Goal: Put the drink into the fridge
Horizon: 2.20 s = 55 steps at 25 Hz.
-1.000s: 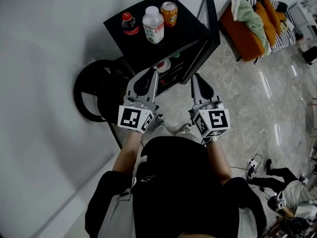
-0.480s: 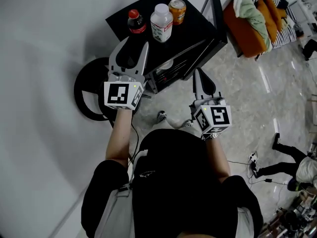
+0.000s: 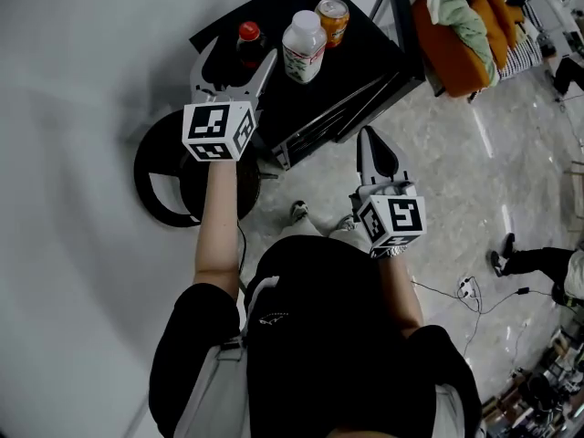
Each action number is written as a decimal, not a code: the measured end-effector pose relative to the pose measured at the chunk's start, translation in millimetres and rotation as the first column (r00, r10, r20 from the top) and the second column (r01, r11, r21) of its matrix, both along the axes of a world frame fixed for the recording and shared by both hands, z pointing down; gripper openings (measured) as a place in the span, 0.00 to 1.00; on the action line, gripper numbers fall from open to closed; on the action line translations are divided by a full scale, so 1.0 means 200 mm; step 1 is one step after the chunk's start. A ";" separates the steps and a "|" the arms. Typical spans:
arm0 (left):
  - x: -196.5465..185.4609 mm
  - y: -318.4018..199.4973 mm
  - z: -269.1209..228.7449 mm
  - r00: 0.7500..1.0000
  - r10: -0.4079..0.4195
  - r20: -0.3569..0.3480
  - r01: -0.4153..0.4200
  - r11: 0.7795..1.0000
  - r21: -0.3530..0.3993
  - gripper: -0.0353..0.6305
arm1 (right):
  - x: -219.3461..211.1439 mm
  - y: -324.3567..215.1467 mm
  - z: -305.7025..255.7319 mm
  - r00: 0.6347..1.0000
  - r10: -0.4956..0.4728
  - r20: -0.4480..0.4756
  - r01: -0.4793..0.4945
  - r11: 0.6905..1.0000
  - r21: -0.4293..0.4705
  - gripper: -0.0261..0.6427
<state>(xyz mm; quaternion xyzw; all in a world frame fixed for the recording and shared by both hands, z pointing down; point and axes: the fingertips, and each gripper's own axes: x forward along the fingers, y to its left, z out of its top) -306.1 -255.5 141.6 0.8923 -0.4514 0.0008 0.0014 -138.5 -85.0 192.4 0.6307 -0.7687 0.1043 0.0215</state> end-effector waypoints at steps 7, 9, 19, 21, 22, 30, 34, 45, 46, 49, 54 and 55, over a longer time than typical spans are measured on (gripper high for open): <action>0.05 -0.06 0.20 0.996 0.068 0.055 -0.065 0.996 -0.056 0.61 | 0.07 -0.03 0.04 0.999 0.051 -0.013 -0.052 0.998 -0.025 0.06; 0.08 -0.06 0.20 0.995 0.089 0.053 -0.086 0.995 -0.053 0.61 | 0.09 -0.04 0.05 0.998 0.066 -0.017 -0.066 0.997 -0.030 0.06; 0.08 -0.11 0.21 0.997 0.077 0.001 -0.077 0.993 -0.086 0.58 | 0.07 -0.02 0.08 0.997 0.076 -0.031 -0.077 0.996 -0.037 0.06; 0.07 -0.10 0.22 0.997 0.071 0.007 -0.070 0.994 -0.084 0.53 | 0.09 0.00 0.10 0.996 0.082 -0.029 -0.083 0.996 -0.039 0.06; 0.07 -0.10 0.22 0.998 0.067 0.014 -0.065 0.995 -0.082 0.53 | 0.09 0.00 0.10 0.996 0.085 -0.028 -0.087 0.995 -0.040 0.06; 0.01 -0.04 0.21 1.000 -0.011 0.019 0.012 0.997 -0.076 0.53 | 0.12 0.07 0.10 0.997 0.079 -0.023 -0.080 0.996 -0.040 0.06; 0.01 0.05 0.19 0.999 -0.032 0.003 0.032 0.997 -0.068 0.53 | 0.16 0.12 0.10 0.997 0.073 -0.019 -0.073 0.997 -0.039 0.06; 0.19 0.53 0.01 0.999 -0.020 -0.044 0.019 0.999 -0.029 0.53 | 0.39 0.32 0.09 0.999 0.052 0.015 -0.052 0.998 -0.033 0.06; 0.23 0.57 0.01 0.999 -0.013 -0.039 0.012 1.000 -0.028 0.53 | 0.41 0.34 0.10 0.998 0.052 0.021 -0.052 0.998 -0.033 0.06; 0.34 0.70 0.03 1.000 0.000 -0.028 -0.001 0.999 -0.034 0.53 | 0.50 0.42 0.12 0.998 0.054 0.042 -0.052 0.998 -0.036 0.06; 0.54 0.87 0.07 1.000 0.014 -0.024 -0.015 0.998 -0.054 0.53 | 0.67 0.53 0.19 0.996 0.066 0.065 -0.062 0.997 -0.053 0.06; 0.58 0.90 0.08 1.000 0.017 -0.023 -0.019 0.998 -0.058 0.53 | 0.70 0.56 0.21 0.997 0.065 0.043 -0.062 0.997 -0.053 0.06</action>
